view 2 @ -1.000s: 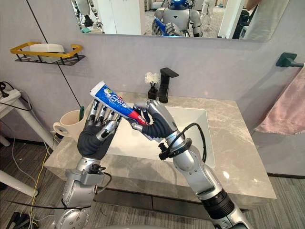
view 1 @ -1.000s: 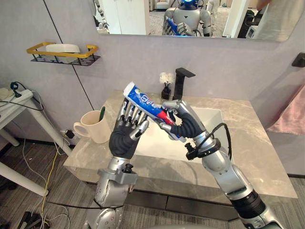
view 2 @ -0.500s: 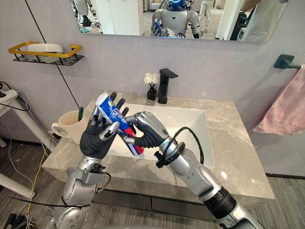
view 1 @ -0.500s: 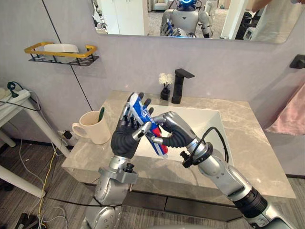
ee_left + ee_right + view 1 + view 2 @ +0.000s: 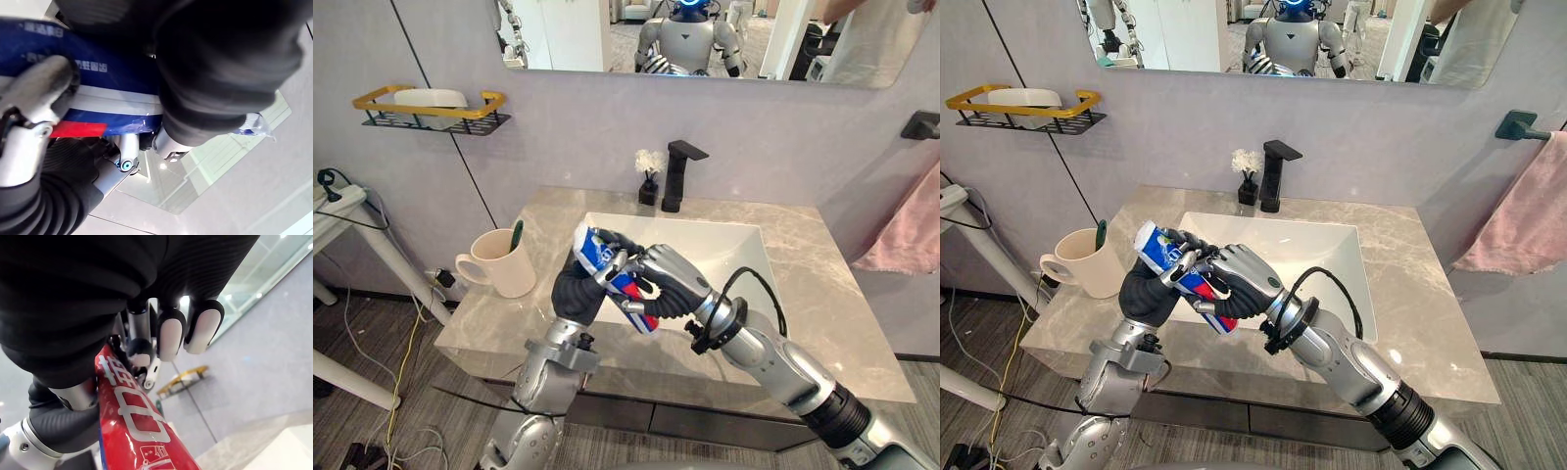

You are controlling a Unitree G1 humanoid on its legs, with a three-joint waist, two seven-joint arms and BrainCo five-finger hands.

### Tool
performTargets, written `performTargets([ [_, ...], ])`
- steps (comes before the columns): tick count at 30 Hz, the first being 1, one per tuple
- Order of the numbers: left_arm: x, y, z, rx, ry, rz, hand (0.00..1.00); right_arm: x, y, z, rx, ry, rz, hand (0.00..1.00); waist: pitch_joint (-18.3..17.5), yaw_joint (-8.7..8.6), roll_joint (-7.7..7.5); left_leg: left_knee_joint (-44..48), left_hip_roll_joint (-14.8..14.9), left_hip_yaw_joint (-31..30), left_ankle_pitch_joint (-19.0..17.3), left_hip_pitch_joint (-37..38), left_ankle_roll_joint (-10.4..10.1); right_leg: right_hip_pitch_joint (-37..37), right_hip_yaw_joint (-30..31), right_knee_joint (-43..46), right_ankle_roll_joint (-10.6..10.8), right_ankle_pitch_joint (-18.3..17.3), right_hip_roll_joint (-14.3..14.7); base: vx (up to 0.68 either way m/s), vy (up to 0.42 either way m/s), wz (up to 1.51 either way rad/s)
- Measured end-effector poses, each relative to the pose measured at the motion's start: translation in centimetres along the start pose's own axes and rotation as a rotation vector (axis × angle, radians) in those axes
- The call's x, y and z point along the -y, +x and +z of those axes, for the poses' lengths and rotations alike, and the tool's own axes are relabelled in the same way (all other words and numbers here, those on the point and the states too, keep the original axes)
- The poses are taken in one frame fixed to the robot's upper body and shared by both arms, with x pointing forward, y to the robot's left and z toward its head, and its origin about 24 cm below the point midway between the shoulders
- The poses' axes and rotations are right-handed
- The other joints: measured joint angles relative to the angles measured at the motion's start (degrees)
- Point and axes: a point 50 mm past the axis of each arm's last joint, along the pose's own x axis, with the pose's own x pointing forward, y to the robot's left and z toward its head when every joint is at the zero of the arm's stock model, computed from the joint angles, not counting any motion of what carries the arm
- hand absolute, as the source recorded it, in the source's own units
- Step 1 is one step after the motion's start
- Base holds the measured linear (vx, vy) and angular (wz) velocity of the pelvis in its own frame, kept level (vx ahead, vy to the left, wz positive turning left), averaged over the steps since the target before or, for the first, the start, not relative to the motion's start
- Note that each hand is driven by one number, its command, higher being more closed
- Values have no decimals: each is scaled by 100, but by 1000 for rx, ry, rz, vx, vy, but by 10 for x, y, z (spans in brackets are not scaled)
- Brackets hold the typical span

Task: Organize washtable

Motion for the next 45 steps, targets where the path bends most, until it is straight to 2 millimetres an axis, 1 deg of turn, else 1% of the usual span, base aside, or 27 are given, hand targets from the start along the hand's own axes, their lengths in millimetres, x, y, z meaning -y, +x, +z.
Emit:
performTargets([
  [5, -2, 0, -2, -2, -5, 14, 100, -3, -1, -1, 0, -2, 14, 100, 4, -9, 4, -2, 0, 5, 0, 0, 0, -6, 6, 2, 0, 0, 0, 0, 0, 0],
  [6, -2, 0, -3, 0, -10, 19, 100, -4, -1, -2, -4, -7, 16, 0, 5, -12, 5, -2, 0, 6, 0, 0, 0, -7, 7, 3, 0, 0, 0, 0, 0, 0],
  [12, -4, -1, -9, -24, -11, 28, 100, -8, -14, -9, -84, 28, -15, 0, 30, -21, 23, -8, -4, 7, 0, 4, 0, -7, 7, 4, 0, 0, -4, 0, 0, 0],
  [16, -2, 1, -12, -26, -24, 27, 100, -5, -18, -13, -119, 41, -62, 0, 82, -163, 48, -12, -3, 25, 0, 28, 0, -1, 27, 11, 0, 0, -4, 0, 0, -1],
  [20, 2, 7, -11, -11, -41, 11, 100, 0, -22, -13, -144, 63, -122, 0, 126, -215, 97, -46, 1, 94, -2, 83, 1, -2, 99, 15, 3, 1, 0, -23, 2, -9],
  [21, 4, 10, -10, 0, -42, -1, 100, 3, -22, -13, -144, 67, -145, 0, 131, -295, 101, -49, 2, 102, -2, 85, 1, -5, 108, 15, 6, 3, 1, -22, 1, -4],
  [22, 5, 12, -9, 6, -42, -9, 100, 5, -22, -13, -144, 64, -157, 0, 133, -298, 101, -49, 2, 106, -3, 86, 1, -7, 112, 15, 7, 3, 2, -24, 1, -6],
  [24, 12, 23, -4, 39, -46, -51, 100, 18, -22, -11, -136, 70, -216, 0, 176, -316, 93, -48, 9, 141, -6, 100, 0, -19, 159, 16, 13, 7, 11, -30, -2, -8],
  [25, 16, 30, 0, 64, -46, -81, 100, 30, -24, -11, -133, 69, -268, 0, 216, -330, 90, -43, 11, 143, -6, 100, 0, -24, 164, 20, 15, 9, 13, -35, -5, -5],
  [26, 16, 33, 4, 88, -39, -85, 100, 45, -29, -16, -161, 87, -361, 0, 222, -341, 92, -43, 12, 148, -6, 100, 1, -28, 170, 21, 16, 9, 14, 0, 0, 0],
  [27, 13, 33, 7, 101, -26, -74, 100, 61, -35, -23, -198, 88, -458, 0, 222, -362, 93, -43, 11, 149, -7, 103, 2, -28, 173, 21, 17, 9, 14, 0, 0, 0],
  [28, 4, 29, 13, 119, 9, -33, 100, 96, -57, -36, -281, 66, -692, 0, 224, -397, 100, -39, 11, 155, -15, 105, 9, -27, 180, 20, 17, 9, 13, 0, 0, 0],
  [29, -1, 26, 15, 125, 23, -6, 100, 113, -70, -41, -316, 50, -797, 0, 224, -411, 100, -36, 9, 156, -18, 104, 14, -27, 179, 19, 17, 9, 12, 0, 0, 0],
  [30, -11, 20, 19, 135, 56, 45, 100, 138, -95, -46, -357, 19, -963, 0, 226, -430, 97, -18, 9, 162, -26, 134, 18, -28, 177, 10, 16, 9, 12, 15, 3, -3],
  [31, -19, 15, 23, 140, 85, 91, 100, 155, -115, -45, -375, -7, -1088, 0, 226, -461, 98, 4, 12, 189, -28, 134, 16, -27, 189, 4, 16, 9, 16, 17, 3, -6],
  [33, -25, 14, 30, 162, 115, 119, 100, 167, -132, -40, -359, -16, -1197, 0, 231, -511, 118, 29, 26, 232, -45, 134, 5, -28, 205, -3, 16, 9, 29, -8, -6, -10],
  [34, -24, 14, 35, 184, 143, 116, 100, 172, -138, -37, -347, -17, -1241, 0, 234, -596, 133, 81, 54, 266, -109, 130, 1, -27, 214, -3, 16, 9, 53, -33, -13, -13],
  [35, -22, 14, 37, 196, 150, 110, 100, 172, -141, -37, -347, -13, -1256, 0, 234, -608, 133, 109, 62, 298, -126, 127, 0, -28, 237, -4, 16, 9, 61, -51, -17, -19],
  [37, -12, 15, 46, 249, 158, 73, 100, 170, -157, -36, -390, -20, -1292, 0, 233, -633, 140, 198, 90, 352, -208, 79, -12, -32, 302, -12, 14, 8, 90, -51, -17, -18],
  [38, -9, 15, 52, 279, 183, 60, 100, 168, -168, -37, -428, -29, -1320, 0, 241, -637, 169, 249, 102, 394, -254, 77, -11, -35, 333, -13, 14, 8, 98, -26, -6, -14],
  [39, -8, 14, 57, 305, 196, 64, 100, 166, -176, -38, -461, -35, -1335, 0, 238, -654, 193, 270, 101, 414, -269, 77, -8, -35, 349, -13, 14, 8, 97, -23, -2, -13],
  [40, -10, 13, 64, 342, 215, 83, 100, 163, -189, -39, -513, -48, -1361, 0, 219, -680, 227, 272, 99, 428, -274, 74, -5, -45, 358, -14, 15, 8, 94, -14, 2, -6],
  [41, -12, 12, 67, 358, 229, 94, 100, 161, -195, -41, -542, -51, -1378, 0, 210, -691, 242, 271, 99, 432, -274, 73, -5, -49, 361, -15, 15, 8, 95, -8, 1, -3],
  [43, -17, 9, 77, 413, 263, 141, 100, 146, -219, -52, -697, -31, -1438, 0, 201, -742, 256, 271, 100, 437, -274, 60, -5, -68, 366, -17, 15, 8, 97, 0, 0, 0],
  [45, -18, 8, 80, 432, 266, 160, 100, 133, -236, -61, -813, -2, -1470, 0, 200, -769, 255, 271, 99, 448, -274, 37, -5, -104, 380, -13, 14, 9, 96, -13, 0, -2],
])
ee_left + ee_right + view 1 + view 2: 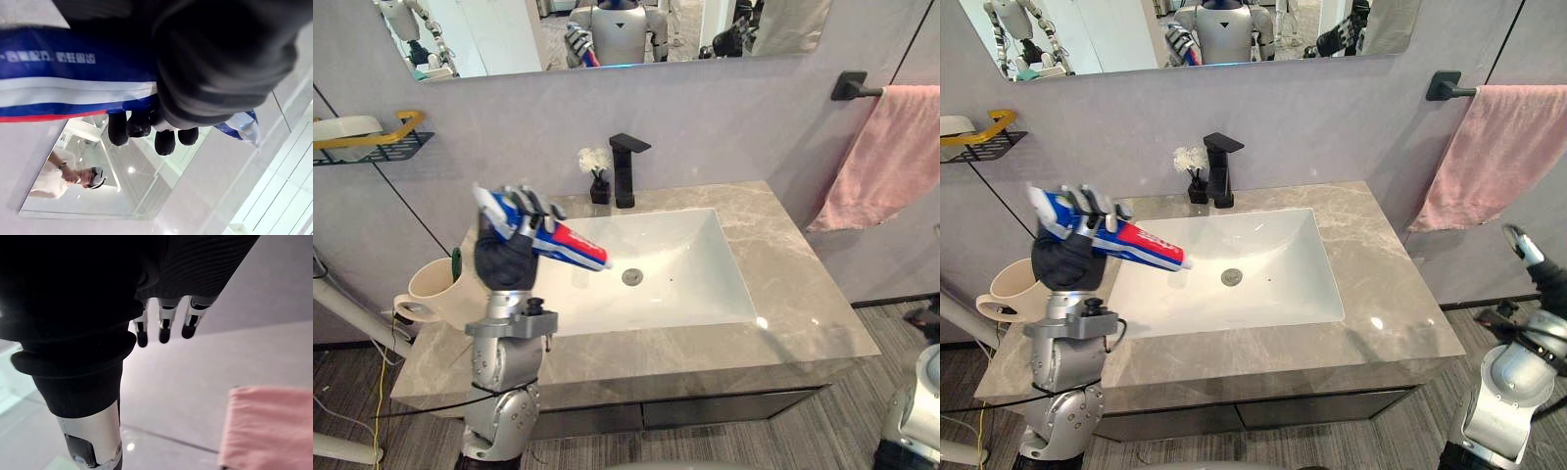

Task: Organize washtable

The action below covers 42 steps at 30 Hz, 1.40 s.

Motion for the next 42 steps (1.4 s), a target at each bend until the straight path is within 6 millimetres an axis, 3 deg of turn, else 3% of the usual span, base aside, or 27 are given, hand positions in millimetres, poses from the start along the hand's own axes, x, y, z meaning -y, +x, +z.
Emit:
performTargets([
  [2, -1, 0, 0, 4, 20, 12, 100, 16, -14, -31, -163, -51, -76, 0, 0, -13, 0, 9, -1, 11, 0, -52, 0, -60, 20, 4, -7, 7, -1, -13, 0, -2],
  [6, 2, 2, 0, 21, 12, 33, 100, 40, -45, -66, -380, -51, -229, 0, 0, -43, 0, 9, -7, 9, 0, -69, 0, -67, 18, 4, -7, 7, -9, 0, 0, 0],
  [10, 6, 9, 0, 49, 15, 41, 100, 48, -88, -101, -614, -26, -321, 0, -1, -51, -16, 18, -5, 11, -1, -95, 0, -92, 25, 13, -7, 7, -9, -19, -1, 0],
  [15, 6, 15, 3, 88, 122, 45, 100, 48, -145, -137, -904, -42, -230, 0, -8, -39, 0, 22, -8, 27, -2, -131, 1, -136, 81, 21, -12, 12, -10, -22, -1, -2],
  [21, -10, 17, 19, 154, 266, 107, 100, 50, -186, -154, -1081, -66, -122, 0, -10, 5, 12, 21, -5, 9, -2, -141, 0, -134, 73, 18, -12, 12, -8, 0, 0, 0],
  [26, -30, 20, 44, 230, 479, 159, 100, 41, -223, -162, -1251, -53, 104, 0, -13, 108, 24, 17, -14, -11, -1, -143, 1, -127, 59, 18, -13, 12, -16, -21, -1, 1],
  [34, -54, 18, 58, 254, 609, 264, 100, 22, -238, -164, -1296, -57, 362, 0, -15, 176, 12, 3, -29, -178, 5, -193, 3, -79, -126, 1, -33, -3, -25, -21, -7, 10],
  [42, -74, 23, 49, 229, 564, 383, 100, 17, -245, -170, -1332, -128, 497, 0, -33, 287, -7, 30, -43, -440, 45, -376, -32, -86, -365, -24, -45, -22, -21, 1, -8, 16],
])
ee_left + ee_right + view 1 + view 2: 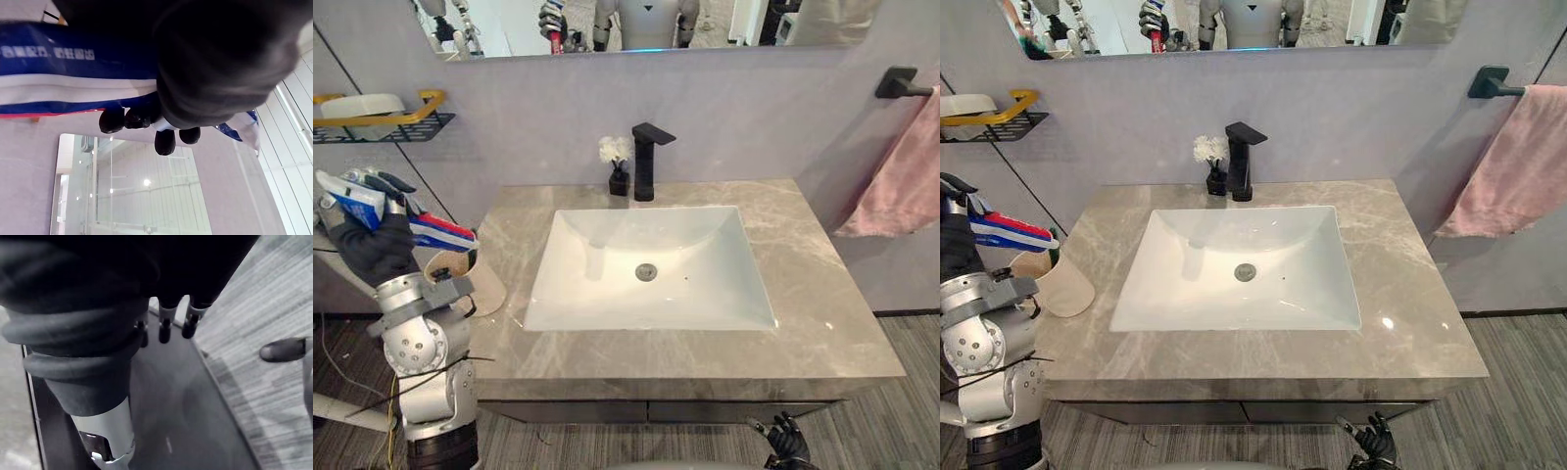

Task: Organize washtable

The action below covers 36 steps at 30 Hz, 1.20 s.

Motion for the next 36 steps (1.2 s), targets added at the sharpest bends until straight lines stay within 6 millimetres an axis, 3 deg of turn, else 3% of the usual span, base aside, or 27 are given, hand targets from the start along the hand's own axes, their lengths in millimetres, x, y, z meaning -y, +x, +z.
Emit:
performTargets([
  [19, 0, 6, -4, 4, 19, 32, 100, -2, 3, -10, -63, -118, 38, 0, -162, 190, -168, 90, 22, -194, 81, -179, -40, -28, -176, 49, -51, -34, 21, -29, -7, 6],
  [36, 3, 16, -30, -96, 72, 16, 100, -3, 3, -11, -68, -135, 59, 0, -177, 175, -189, 72, 27, -324, 155, -280, -66, -59, -305, 54, -55, -36, 33, -18, 1, 4],
])
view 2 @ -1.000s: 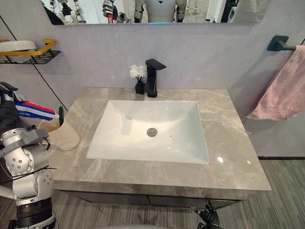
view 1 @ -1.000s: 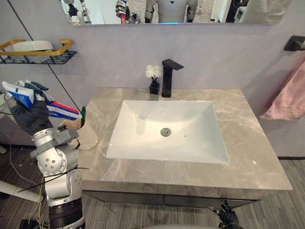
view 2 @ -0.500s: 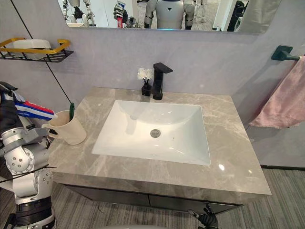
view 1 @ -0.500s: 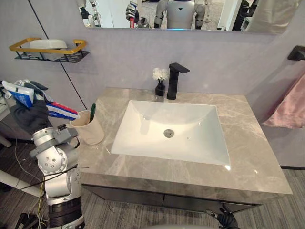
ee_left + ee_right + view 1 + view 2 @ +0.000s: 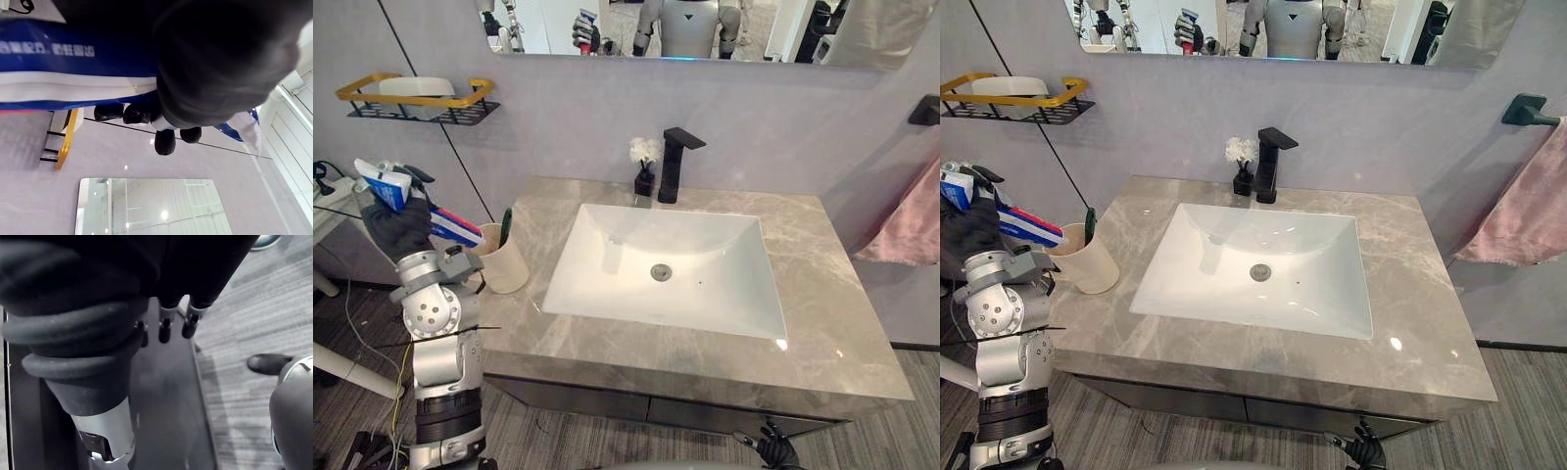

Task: Organize washtable

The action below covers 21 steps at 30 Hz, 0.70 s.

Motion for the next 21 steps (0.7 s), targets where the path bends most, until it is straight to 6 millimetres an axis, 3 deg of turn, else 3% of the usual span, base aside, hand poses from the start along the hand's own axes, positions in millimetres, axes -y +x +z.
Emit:
performTargets([
  [6, -1, 2, -7, -35, 35, -33, 100, 2, 0, 1, 2, -4, -4, 0, -18, 9, -29, -99, 5, 42, 46, -16, 0, -89, 33, 9, 0, 2, 0, 1, 3, -2],
  [15, -9, 10, -34, -152, 162, -90, 100, 1, 1, 11, 41, 0, 3, 0, -15, -26, -58, -90, -4, 170, 46, 59, 2, -90, 141, -136, -21, 117, 3, -4, 12, -9],
  [16, -11, 10, -36, -165, 171, -86, 0, 1, 1, 11, 41, 0, 4, 0, -18, -25, -64, -87, -6, 174, 46, 60, 3, -87, 139, -154, -17, 131, 3, -44, 3, -2],
  [21, -14, 10, -40, -183, 188, -81, 0, 1, 1, 12, 46, 0, 4, 0, -17, -23, -75, -87, -6, 177, 59, 28, 21, -85, 137, -246, -9, 204, 22, -47, -2, -2],
])
